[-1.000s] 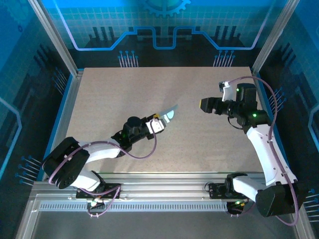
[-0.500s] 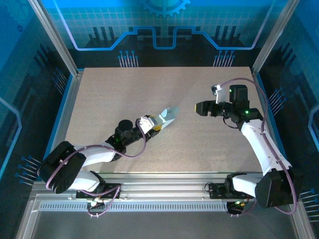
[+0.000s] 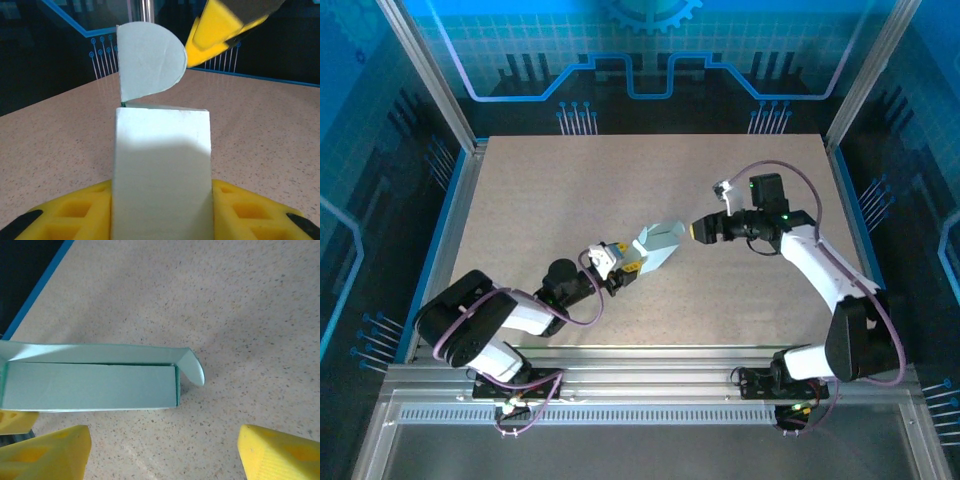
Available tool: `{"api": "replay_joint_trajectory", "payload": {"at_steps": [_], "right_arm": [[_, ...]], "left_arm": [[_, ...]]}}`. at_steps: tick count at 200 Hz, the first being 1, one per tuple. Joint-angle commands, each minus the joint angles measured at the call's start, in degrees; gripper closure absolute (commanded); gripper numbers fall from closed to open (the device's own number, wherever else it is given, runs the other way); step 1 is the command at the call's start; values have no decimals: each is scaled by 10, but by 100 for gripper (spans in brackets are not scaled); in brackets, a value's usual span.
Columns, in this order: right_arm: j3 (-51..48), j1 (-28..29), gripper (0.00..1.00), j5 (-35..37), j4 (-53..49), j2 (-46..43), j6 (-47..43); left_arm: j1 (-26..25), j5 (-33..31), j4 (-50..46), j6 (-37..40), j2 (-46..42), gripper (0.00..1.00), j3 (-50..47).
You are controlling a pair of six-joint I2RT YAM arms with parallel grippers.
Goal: Fold the paper box
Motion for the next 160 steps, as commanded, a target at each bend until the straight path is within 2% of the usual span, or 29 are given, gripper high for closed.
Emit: {"api": "replay_joint_trajectory", "payload": {"at_steps": [1,50,96,160], "right_arm": [[17,14,22,-11,16,35,-37],[39,22,22,-19,15,73,-41],[46,21,22,-35,5,102,-99],[123,22,40,-74,-50,197,-150]], "left_arm": [[1,41,40,-12,26,65,-14],[1,40,40,2,25,72,-19],[2,42,40,1,30,71,-18],[3,42,41,-2,30,70,-19]]}}
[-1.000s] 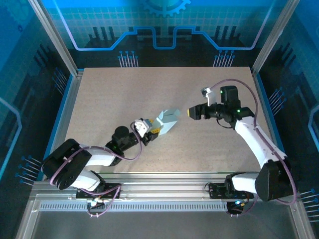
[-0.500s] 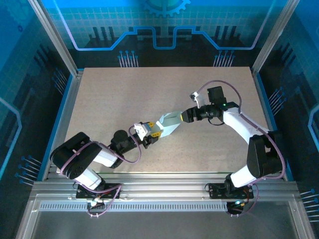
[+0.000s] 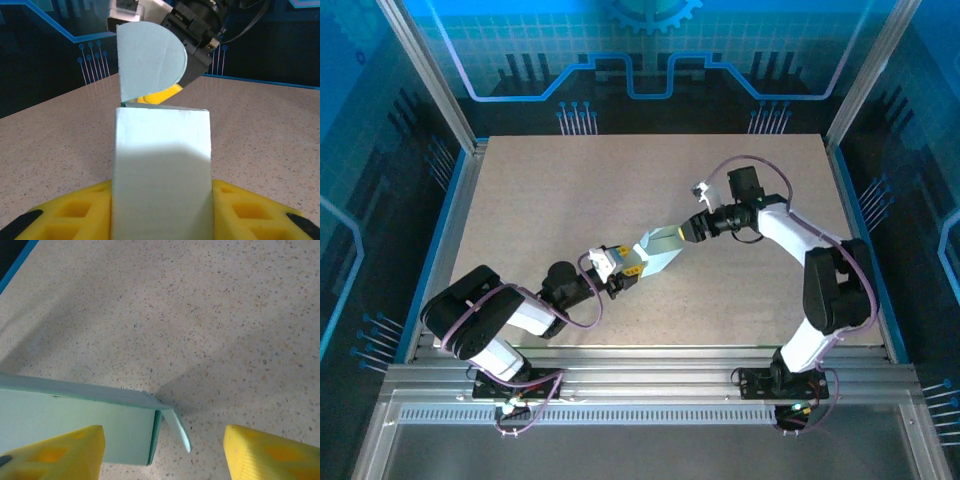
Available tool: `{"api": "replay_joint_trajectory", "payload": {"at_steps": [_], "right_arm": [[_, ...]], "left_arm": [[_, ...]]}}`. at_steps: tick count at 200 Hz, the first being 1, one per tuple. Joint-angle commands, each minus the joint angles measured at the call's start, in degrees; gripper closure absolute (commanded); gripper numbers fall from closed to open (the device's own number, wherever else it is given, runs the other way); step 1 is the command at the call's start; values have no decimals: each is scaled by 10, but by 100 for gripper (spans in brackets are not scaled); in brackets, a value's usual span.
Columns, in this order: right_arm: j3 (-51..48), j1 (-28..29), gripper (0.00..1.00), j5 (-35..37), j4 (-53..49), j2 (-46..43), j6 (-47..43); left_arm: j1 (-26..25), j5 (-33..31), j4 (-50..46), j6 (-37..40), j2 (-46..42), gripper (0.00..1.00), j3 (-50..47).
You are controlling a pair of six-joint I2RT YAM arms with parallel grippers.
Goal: Fold the paper box
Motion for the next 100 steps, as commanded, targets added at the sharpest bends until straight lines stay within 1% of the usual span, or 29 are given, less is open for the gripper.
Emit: {"api": "replay_joint_trajectory", "payload": {"at_steps": [1,11,36,39,41,46,50,60,64,71,76,83,86,100], "right_arm": [[34,6,40,-42,-41,32,-38],[48,6,41,-61,-62,45,-55],[67,6,50,-79,-97,59,-77],[67,6,52,-80,-98,59,-79],[67,6,56,-80,-99,59,-80],[67,6,60,-80,-102,58,-81],[67,6,66,-80,-104,57,-82],[67,7,70,-81,-113,54,-85],[66,7,75,-80,-114,53,-86],[64,7,79,-77,-117,50,-86],[62,7,86,-75,-118,47,-84],[59,8,89,-71,-118,43,-83],[57,8,93,-69,-117,41,-81],[49,10,95,-55,-112,31,-74]], "left_arm": [[3,19,-1,-2,8,70,-11],[4,20,-1,-2,8,70,-12],[5,19,-1,-1,7,70,-15],[5,19,-1,-1,7,70,-14],[5,19,-1,-1,8,70,-15],[6,20,0,0,8,70,-15],[7,20,-1,0,8,70,-16],[6,20,-2,1,10,69,-16],[8,20,-2,2,10,69,-17],[7,21,-2,4,12,69,-16],[7,22,-1,5,13,69,-16],[8,24,-2,6,16,69,-16],[7,24,-2,6,17,69,-15],[8,25,-2,8,21,68,-15]]}}
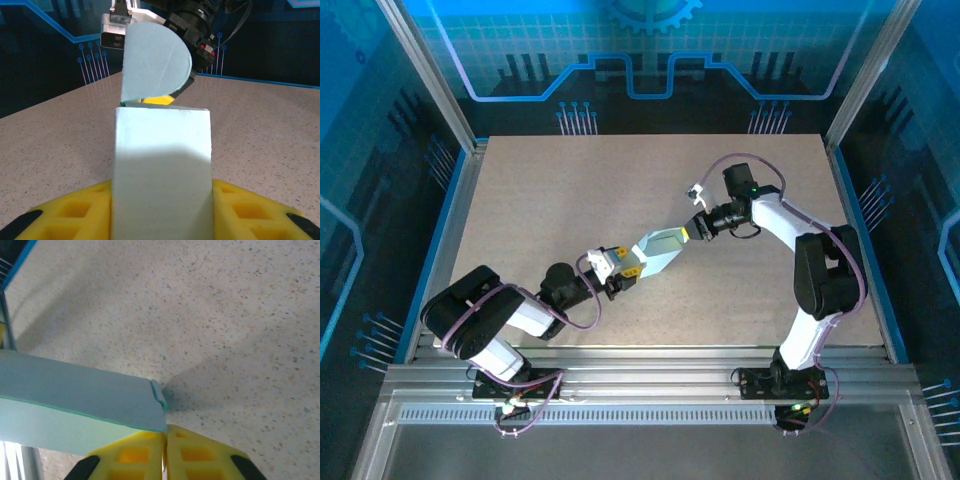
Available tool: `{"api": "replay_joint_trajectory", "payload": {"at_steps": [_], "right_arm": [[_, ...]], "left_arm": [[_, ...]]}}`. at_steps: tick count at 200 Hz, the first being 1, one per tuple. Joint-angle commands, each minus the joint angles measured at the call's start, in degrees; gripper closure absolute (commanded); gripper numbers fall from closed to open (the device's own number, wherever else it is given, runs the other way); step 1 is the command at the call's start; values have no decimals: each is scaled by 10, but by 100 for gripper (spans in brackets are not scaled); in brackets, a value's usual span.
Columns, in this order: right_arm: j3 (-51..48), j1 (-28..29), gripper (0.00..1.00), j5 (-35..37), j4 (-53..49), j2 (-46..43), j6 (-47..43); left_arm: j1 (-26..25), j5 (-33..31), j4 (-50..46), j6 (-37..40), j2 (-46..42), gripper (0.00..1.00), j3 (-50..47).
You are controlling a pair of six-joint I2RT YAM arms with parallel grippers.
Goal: Fold the paper box
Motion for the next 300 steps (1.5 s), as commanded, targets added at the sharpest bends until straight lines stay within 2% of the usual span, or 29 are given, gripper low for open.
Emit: {"api": "replay_joint_trajectory", "payload": {"at_steps": [1,25,55,113,146,163,211,239,300], "right_arm": [[-4,11,95,-13,-26,-22,-2],[-14,20,99,28,-18,-39,15],[-20,33,100,68,-9,-61,43],[8,75,100,165,-67,-84,23],[21,87,100,202,-85,-92,18],[29,90,100,207,-93,-94,16],[34,98,100,225,-102,-97,18],[37,103,100,258,-103,-101,62],[46,118,100,335,-133,-111,188]], "left_arm": [[3,19,-15,7,18,68,-6],[3,22,-15,9,22,67,-5],[3,28,-16,16,30,60,-4],[2,43,-15,4,64,58,16],[1,45,-15,1,72,47,16],[1,45,-15,1,76,46,16],[1,47,-15,-1,86,56,17],[1,47,-15,4,87,66,16],[-2,48,-15,27,107,69,19]]}}
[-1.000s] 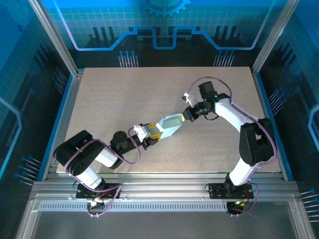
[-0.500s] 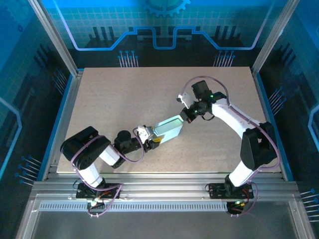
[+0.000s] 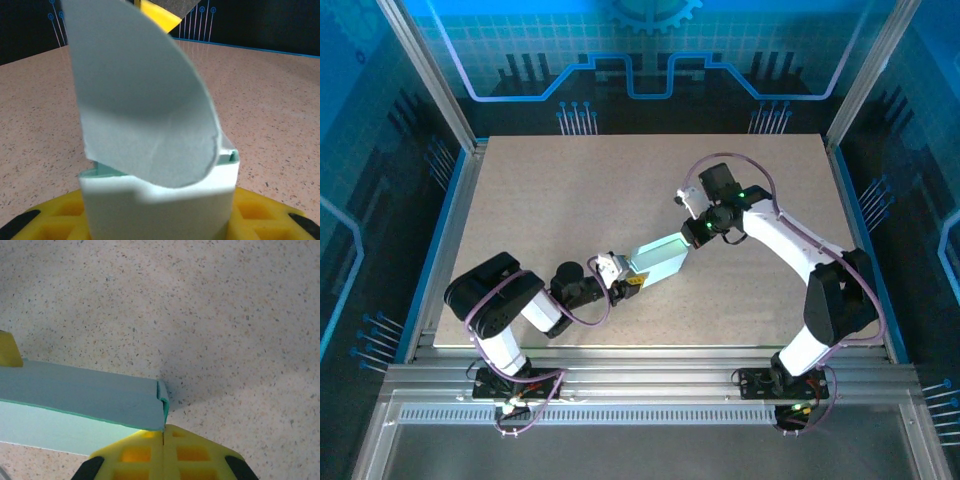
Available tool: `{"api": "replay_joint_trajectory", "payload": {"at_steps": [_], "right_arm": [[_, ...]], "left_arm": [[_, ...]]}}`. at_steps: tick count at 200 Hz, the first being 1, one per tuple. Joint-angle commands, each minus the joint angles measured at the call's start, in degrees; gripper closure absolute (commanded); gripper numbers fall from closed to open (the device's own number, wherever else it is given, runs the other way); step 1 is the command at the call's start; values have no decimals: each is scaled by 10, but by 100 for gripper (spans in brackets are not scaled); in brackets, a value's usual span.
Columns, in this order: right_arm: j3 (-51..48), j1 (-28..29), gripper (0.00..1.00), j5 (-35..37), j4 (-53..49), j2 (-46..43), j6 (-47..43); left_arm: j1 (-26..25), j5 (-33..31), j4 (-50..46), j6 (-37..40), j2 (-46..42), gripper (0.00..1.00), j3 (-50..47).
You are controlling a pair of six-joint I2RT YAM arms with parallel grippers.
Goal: Fold the paper box
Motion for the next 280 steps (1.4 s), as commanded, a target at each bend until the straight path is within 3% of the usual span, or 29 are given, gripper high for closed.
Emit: {"api": "replay_joint_trajectory", "payload": {"at_steps": [1,57,103,166,239,280], "right_arm": [[23,5,100,50,-41,-15,75],[24,15,100,56,-55,-13,166],[-90,37,100,122,75,-73,183],[-204,55,100,141,209,-123,166],[-135,46,100,136,125,-105,48],[-152,46,100,114,146,-104,63]], "left_arm": [[-2,14,-12,23,18,69,4],[-9,11,-12,21,35,69,15],[-8,-3,-12,-12,47,69,30],[-6,-2,-13,-30,69,68,48],[-3,-2,-12,11,71,68,31],[-3,-11,-12,0,70,68,33]]}}
